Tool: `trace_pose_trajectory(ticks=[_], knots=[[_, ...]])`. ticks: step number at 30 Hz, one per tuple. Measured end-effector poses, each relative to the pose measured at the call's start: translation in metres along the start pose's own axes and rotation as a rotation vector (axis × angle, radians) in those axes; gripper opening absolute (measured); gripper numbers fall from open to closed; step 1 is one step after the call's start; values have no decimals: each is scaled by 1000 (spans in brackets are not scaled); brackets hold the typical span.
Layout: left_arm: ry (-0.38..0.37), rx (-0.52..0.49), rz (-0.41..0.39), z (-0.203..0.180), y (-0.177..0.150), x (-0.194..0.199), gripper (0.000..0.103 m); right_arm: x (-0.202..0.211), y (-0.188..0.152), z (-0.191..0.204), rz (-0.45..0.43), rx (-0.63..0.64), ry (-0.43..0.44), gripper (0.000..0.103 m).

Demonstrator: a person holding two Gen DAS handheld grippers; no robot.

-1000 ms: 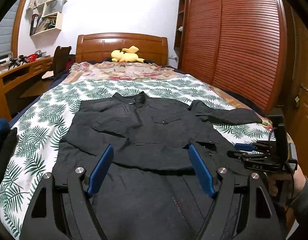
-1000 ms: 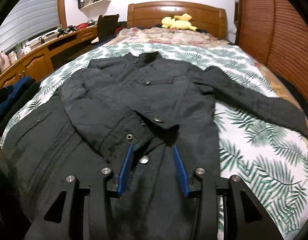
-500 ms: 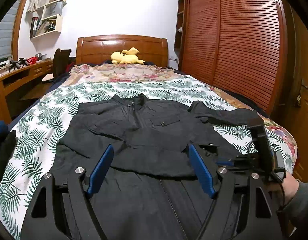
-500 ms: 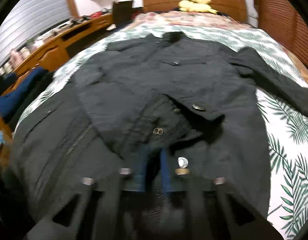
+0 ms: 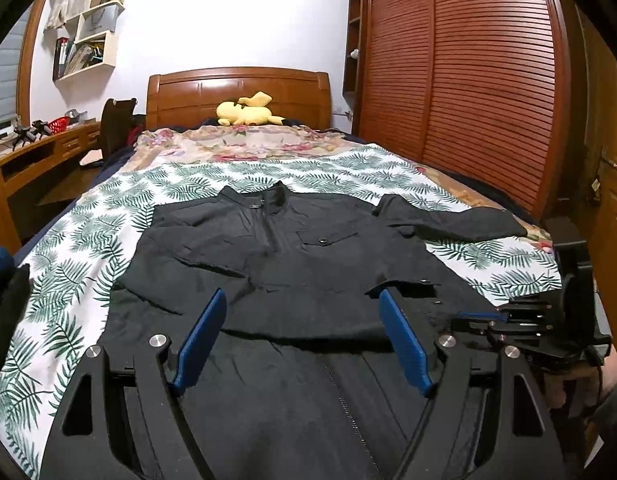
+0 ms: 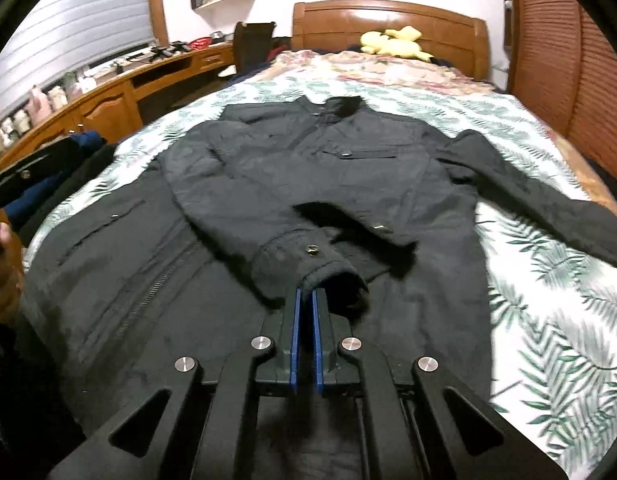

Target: Fold large clothes

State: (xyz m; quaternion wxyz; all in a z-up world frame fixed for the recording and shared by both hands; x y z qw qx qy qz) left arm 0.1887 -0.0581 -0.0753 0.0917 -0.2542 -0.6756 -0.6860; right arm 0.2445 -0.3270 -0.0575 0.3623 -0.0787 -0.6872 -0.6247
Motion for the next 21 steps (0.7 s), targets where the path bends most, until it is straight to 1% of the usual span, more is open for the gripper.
trace_pose_trajectory(ticks=[1, 2, 3, 4, 6, 7, 9, 14, 16, 18, 21], knots=[[-3, 2, 1, 0, 0, 0, 79, -1, 2, -3, -3, -1, -31, 13], [-7, 1, 4, -1, 0, 0, 79, -3, 4, -8, -3, -7, -55, 20], [-10, 1, 4, -1, -1, 0, 79, -5, 7, -12, -1, -18, -65, 25], [-13, -1, 4, -2, -1, 0, 79, -7, 11, -17, -2, -31, -64, 28], [-16, -5, 6, -3, -1, 0, 79, -14, 21, -23, -8, -46, -68, 37], [-17, -8, 7, -4, -1, 0, 79, -17, 25, -23, -12, -45, -80, 38], [-16, -14, 8, -6, -2, 0, 79, -29, 36, -26, -7, -39, -91, 39], [-18, -24, 13, -9, -2, -1, 79, -63, 59, -21, 35, -20, -65, 39], [-27, -26, 17, -10, -2, -1, 79, -74, 63, -19, 55, -20, -48, 39], [-33, -32, 22, -12, -3, -3, 79, -87, 64, -19, 87, -23, -21, 39], [-29, -47, 29, -16, -4, -4, 79, -107, 58, -15, 164, -21, 17, 39]])
Point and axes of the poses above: each gripper's, at about its wrist camera, not at the fingertips, and x roughly against the way its jaws point, z to its left, y to its top, the point moved 2 cm from there along -x, roughly the way its jaws point, and after that the axes turned 3 degrees about -x, right-handed, at the moved point
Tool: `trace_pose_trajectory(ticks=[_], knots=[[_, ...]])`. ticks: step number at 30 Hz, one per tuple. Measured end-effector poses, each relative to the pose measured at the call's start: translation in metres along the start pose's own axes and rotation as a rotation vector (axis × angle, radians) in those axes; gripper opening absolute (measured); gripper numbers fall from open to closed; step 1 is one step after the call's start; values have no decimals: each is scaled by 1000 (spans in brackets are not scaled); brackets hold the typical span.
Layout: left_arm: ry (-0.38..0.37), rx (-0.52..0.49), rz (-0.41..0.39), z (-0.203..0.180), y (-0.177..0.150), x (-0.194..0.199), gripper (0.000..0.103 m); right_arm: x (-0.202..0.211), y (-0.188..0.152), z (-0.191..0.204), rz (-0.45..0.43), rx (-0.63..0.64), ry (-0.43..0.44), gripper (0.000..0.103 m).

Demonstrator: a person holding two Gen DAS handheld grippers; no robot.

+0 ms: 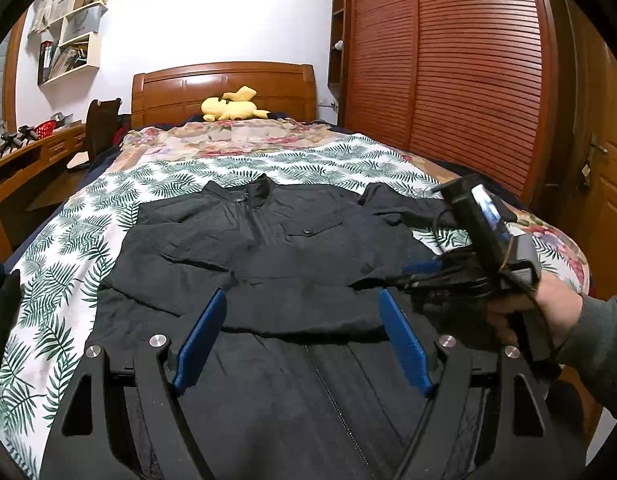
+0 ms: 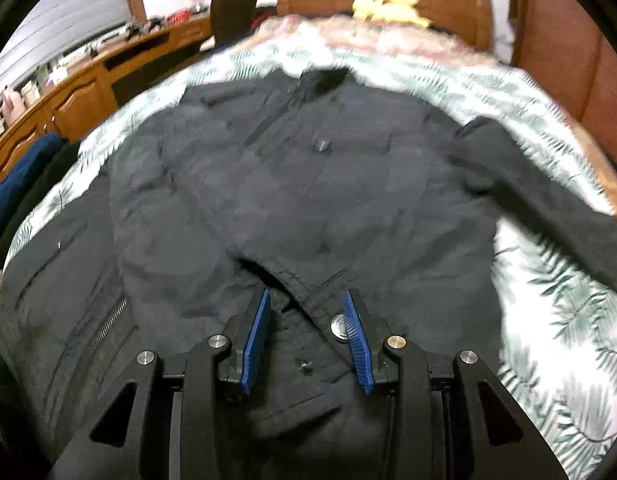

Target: Fold large clothes

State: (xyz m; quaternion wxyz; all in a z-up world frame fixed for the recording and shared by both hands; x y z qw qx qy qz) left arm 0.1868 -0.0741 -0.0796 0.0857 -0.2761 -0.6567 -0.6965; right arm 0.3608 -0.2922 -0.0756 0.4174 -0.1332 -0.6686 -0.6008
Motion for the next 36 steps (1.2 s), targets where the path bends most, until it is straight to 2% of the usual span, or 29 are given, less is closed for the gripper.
trace_pose_trajectory(ticks=[4, 6, 10, 13, 20, 26, 36], knots=[[-7, 1, 1, -2, -1, -1, 79, -6, -5, 4, 21, 27, 38, 39], [-10, 2, 4, -3, -1, -2, 79, 2, -5, 1, -24, 25, 2, 39], [-12, 2, 7, -5, 0, -3, 79, 30, -9, -8, -102, 0, -10, 39], [-15, -1, 7, -6, 0, -3, 79, 48, -17, -15, -128, -9, -21, 39], [-25, -8, 8, -9, 1, -4, 79, 79, -37, -63, -164, -81, -102, 39], [-29, -15, 13, -13, 0, -5, 79, 90, -55, -96, -154, -158, -160, 39], [-29, -25, 21, -18, 0, -8, 79, 101, -60, -153, -137, -240, -276, 39]])
Point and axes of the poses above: each gripper's, at about its wrist camera, not at the fingertips, and x roughly against the way its jaws point, z to its left, y to its top, the point moved 2 cm from there along -x, roughly the way its jaws point, and after that the axes turned 3 degrees about -x, right-handed, at the moved point
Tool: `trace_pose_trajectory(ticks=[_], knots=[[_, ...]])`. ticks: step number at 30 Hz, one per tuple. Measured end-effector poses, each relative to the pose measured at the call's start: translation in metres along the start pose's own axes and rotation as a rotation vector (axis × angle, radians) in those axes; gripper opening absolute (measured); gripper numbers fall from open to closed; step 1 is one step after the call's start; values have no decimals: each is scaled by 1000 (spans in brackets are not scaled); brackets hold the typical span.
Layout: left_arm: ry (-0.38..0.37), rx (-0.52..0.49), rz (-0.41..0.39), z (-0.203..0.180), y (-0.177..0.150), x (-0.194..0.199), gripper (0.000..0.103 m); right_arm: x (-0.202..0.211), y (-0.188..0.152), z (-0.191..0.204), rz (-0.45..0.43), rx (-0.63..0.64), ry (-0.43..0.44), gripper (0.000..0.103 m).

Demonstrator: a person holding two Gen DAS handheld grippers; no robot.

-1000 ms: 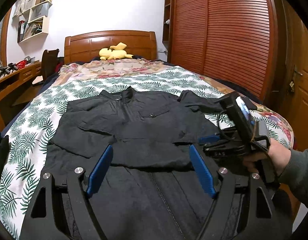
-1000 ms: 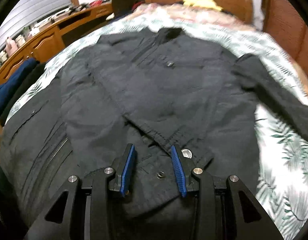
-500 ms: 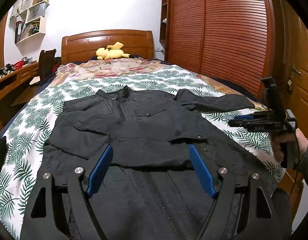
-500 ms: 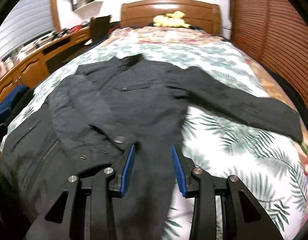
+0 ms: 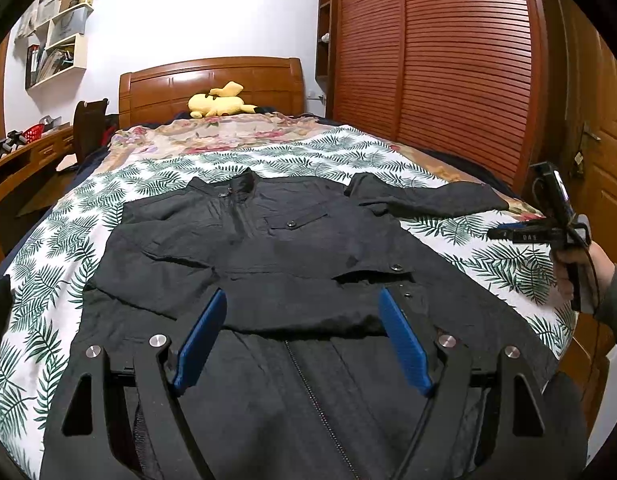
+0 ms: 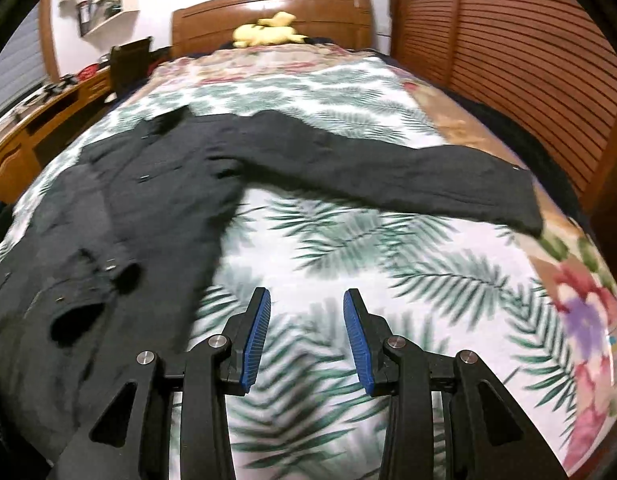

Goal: Fold large clothes
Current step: 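Move the right tool to the cuff of the other jacket sleeve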

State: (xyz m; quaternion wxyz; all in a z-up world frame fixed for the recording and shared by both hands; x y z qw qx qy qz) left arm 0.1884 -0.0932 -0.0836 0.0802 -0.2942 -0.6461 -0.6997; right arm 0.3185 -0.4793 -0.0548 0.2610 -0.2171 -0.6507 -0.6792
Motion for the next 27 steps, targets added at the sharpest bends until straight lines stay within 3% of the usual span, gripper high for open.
trace_pose_trajectory(ticks=[5, 8, 11, 20, 27], knots=[[-4, -8, 10, -5, -1, -2, 79, -10, 22, -37, -29, -46, -47, 41], [-22, -7, 11, -8, -1, -1, 79, -16, 38, -57, -50, -75, -73, 58], [-24, -20, 15, -11, -2, -2, 79, -21, 49, -76, -53, -103, -129, 65], [-27, -37, 34, -17, -4, -5, 79, -48, 73, -123, 24, -225, -312, 65], [-27, -48, 53, -20, -5, -10, 79, -63, 83, -150, 41, -338, -313, 65]])
Point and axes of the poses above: each gripper's, at about its wrist camera, not at the fingertips, and x roughly against the way its jaws point, z to its left, y to its top, the point moved 2 cm from there along -x, roughly the way its jaws point, and after that the axes turned 3 degrees about -x, right-handed, at the moved point
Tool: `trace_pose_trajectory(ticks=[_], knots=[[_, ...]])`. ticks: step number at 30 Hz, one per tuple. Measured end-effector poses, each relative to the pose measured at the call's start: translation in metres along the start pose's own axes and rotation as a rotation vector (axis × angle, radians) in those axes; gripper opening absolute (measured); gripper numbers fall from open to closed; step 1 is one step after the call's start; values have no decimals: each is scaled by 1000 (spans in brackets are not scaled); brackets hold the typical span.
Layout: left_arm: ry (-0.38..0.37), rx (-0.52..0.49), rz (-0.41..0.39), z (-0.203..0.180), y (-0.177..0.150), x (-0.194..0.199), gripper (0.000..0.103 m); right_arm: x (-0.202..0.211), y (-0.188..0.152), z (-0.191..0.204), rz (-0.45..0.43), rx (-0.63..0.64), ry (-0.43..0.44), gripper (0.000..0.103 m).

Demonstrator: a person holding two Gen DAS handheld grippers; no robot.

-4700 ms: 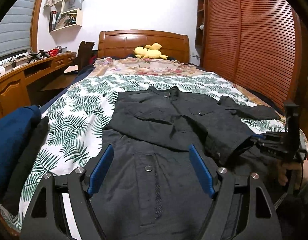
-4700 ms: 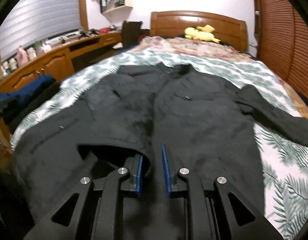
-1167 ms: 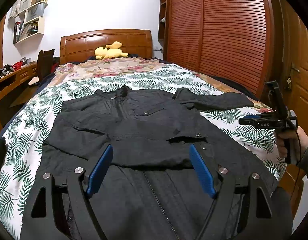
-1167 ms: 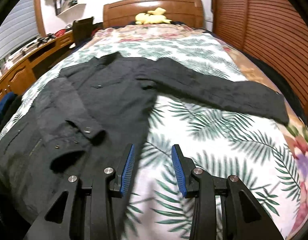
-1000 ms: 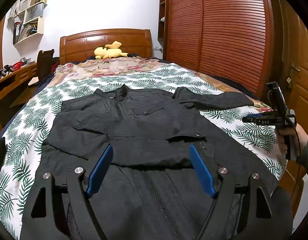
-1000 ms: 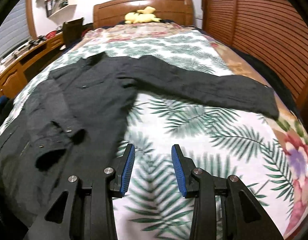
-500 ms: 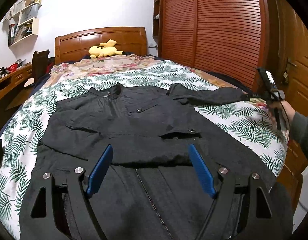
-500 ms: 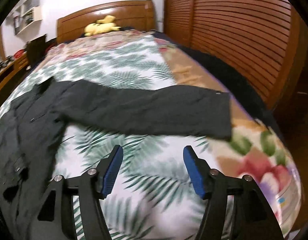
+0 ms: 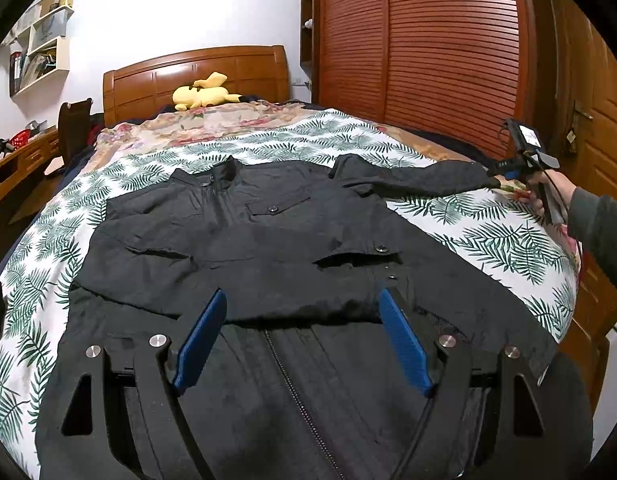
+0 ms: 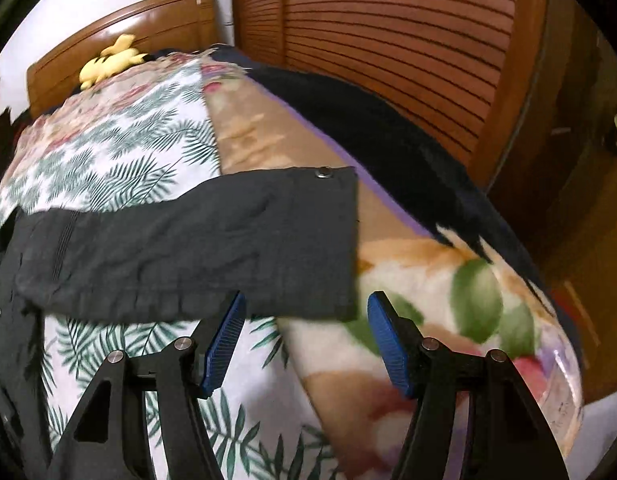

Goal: Fold large clothes
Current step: 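Move the right tool to the cuff of the other jacket sleeve, then grasp the sleeve cuff with the right tool, fold it across the body, release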

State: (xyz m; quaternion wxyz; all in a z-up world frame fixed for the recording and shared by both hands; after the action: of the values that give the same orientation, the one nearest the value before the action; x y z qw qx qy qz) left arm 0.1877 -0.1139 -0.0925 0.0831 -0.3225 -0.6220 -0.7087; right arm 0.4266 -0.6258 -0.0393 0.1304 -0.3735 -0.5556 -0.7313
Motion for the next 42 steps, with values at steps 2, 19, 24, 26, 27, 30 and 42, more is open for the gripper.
trace_pose_trajectory(ticks=[2, 19, 24, 26, 27, 30, 42], knots=[[1, -1, 6, -1, 0, -1, 79, -8, 3, -1, 11, -12, -8, 65], [-6, 2, 12, 1, 0, -2, 79, -1, 5, 37, -52, 147, 1, 12], [-8, -1, 5, -1, 0, 1, 79, 46, 8, 66, -141, 203, 59, 11], [-5, -3, 2, -1, 0, 3, 79, 65, 7, 78, -171, 227, 84, 10], [-4, -1, 0, 0, 0, 3, 79, 74, 7, 85, -186, 239, 102, 10], [-1, 8, -7, 3, 1, 6, 79, 102, 3, 107, -227, 279, 151, 10], [9, 11, -38, 11, 0, 22, 79, 229, -30, 190, -455, 426, 271, 10]])
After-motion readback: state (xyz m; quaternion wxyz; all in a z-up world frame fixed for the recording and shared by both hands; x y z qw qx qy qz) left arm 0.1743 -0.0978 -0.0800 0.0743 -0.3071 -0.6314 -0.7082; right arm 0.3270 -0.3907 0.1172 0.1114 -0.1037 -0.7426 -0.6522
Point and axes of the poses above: each gripper's, at about its wrist camera, not at the fingertips, and x roughly against the way its jaws point, z to its left, y to its top, the point moved 2 cm from there along -x, roughly the way its jaws point, and after that the axes turned 3 degrees about -x, right-handed, at the moved point
